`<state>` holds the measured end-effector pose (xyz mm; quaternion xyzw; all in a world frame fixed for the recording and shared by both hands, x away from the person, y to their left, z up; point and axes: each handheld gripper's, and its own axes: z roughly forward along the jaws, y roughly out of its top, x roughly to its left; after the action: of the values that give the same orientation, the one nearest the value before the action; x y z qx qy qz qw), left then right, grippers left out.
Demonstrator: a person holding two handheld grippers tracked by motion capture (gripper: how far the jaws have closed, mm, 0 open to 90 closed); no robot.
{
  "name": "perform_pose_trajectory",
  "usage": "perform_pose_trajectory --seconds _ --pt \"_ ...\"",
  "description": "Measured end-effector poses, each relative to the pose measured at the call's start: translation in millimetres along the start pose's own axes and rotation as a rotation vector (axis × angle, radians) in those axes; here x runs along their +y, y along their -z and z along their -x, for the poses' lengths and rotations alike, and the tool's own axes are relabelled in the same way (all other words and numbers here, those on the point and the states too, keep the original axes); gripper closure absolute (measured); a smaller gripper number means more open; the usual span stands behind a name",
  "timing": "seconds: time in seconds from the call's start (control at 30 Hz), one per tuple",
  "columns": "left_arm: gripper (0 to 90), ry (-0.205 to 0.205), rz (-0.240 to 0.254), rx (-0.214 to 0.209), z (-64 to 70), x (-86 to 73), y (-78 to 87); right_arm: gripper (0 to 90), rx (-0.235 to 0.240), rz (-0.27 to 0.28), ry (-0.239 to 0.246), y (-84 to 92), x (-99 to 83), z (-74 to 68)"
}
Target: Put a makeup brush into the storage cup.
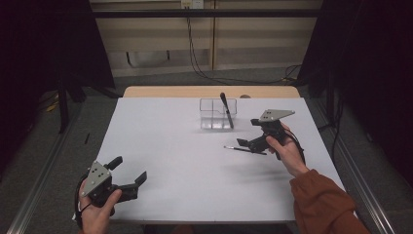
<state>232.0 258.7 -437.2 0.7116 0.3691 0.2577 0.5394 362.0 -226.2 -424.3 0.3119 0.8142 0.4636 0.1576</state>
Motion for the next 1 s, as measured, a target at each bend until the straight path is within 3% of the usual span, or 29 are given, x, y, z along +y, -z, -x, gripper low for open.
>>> perform_pose_trajectory --seconds 0.2,0.43,0.63,1.0 --pt "3.0 0.008 0.001 0.007 -1.5 -0.3 0.8 2.7 0.021 -0.075 0.000 -5.6 7.9 6.9" --pt "3.0 0.006 -0.005 -0.007 -0.4 0.1 -1.4 3.9 0.078 -0.233 0.039 -18.1 13.0 7.5" --pt "3.0 0.009 -0.002 -0.009 -0.4 0.4 -2.6 3.7 0.085 -0.352 0.075 -28.2 15.1 6.5" --pt "3.0 -0.006 -0.010 -0.022 -0.3 1.0 -4.9 4.9 0.114 -0.482 0.105 -41.1 20.6 7.2"
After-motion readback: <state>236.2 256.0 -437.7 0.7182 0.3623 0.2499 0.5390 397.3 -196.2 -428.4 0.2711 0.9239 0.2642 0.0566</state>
